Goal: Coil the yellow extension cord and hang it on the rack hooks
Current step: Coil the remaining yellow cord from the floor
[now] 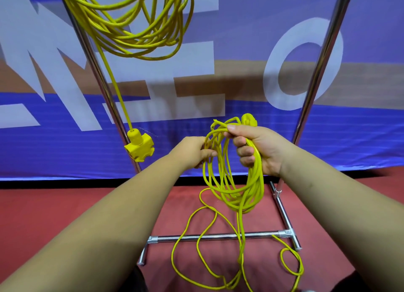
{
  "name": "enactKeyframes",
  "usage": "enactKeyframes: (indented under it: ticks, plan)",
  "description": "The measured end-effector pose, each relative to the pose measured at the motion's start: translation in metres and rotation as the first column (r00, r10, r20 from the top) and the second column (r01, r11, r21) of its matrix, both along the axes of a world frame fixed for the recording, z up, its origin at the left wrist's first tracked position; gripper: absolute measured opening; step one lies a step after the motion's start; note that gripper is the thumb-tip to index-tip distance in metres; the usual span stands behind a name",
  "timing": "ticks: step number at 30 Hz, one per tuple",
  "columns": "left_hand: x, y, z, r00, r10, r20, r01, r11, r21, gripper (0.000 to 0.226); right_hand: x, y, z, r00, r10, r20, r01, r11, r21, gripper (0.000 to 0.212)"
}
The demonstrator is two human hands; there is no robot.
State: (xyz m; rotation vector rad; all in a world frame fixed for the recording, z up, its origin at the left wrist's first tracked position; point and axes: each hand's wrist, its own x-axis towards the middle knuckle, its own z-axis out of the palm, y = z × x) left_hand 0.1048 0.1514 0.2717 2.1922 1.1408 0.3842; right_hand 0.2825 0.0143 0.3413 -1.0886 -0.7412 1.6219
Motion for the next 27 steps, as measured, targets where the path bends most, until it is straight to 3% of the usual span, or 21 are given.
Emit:
enactKeyframes:
  ticks: [2, 6, 8, 11, 14, 16, 19, 23, 27]
  plan:
    - [0.002, -0.003, -0.004, 0.999, -0.006, -0.032, 0.003, 0.997, -0.079, 0.021, 0.001, -0.001, -0.001, 1.0, -0.006, 0.005, 0.006, 1.0, -0.004, 0.018]
    - [0.0, -0.008, -0.005, 0.985, -0.054, -0.161, 0.017, 0.975, -0.222, 0.063, 0.004, -0.002, 0.0, 1.0, 0.009, 0.015, -0.01, 1.0, 0.017, 0.016]
    - [0.001, -0.01, -0.005, 0.984, -0.049, -0.173, 0.001, 0.964, -0.265, 0.071, 0.005, -0.003, 0.001, 1.0, 0.016, 0.007, -0.016, 0.999, 0.032, 0.015]
    - [0.007, -0.014, -0.009, 0.994, 0.033, -0.103, -0.06, 0.958, -0.279, 0.065, 0.006, -0.004, 0.003, 0.999, 0.034, -0.013, -0.033, 0.998, 0.057, 0.014]
    - [0.014, -0.016, -0.016, 0.994, 0.072, -0.083, -0.088, 0.976, -0.201, 0.031, 0.007, -0.005, 0.005, 0.998, 0.058, -0.027, -0.057, 0.996, 0.063, 0.013]
    - [0.016, -0.015, -0.019, 0.994, 0.066, -0.091, -0.078, 0.987, -0.14, 0.017, 0.009, -0.004, 0.005, 0.997, 0.069, -0.046, -0.066, 0.996, 0.053, 0.026]
    - [0.017, -0.014, -0.024, 0.997, 0.077, 0.02, -0.071, 0.975, -0.21, 0.012, 0.014, -0.002, 0.006, 0.988, 0.111, -0.107, -0.108, 0.994, 0.034, 0.041]
    - [0.018, -0.012, -0.026, 0.984, 0.104, 0.145, -0.056, 0.952, -0.301, 0.023, 0.017, 0.0, 0.009, 0.987, 0.107, -0.115, -0.105, 0.994, 0.022, 0.034]
    - [0.011, -0.015, -0.022, 0.973, 0.15, 0.175, -0.024, 0.822, -0.569, 0.069, 0.016, 0.003, 0.008, 0.998, -0.028, -0.062, 0.028, 1.0, 0.007, 0.033]
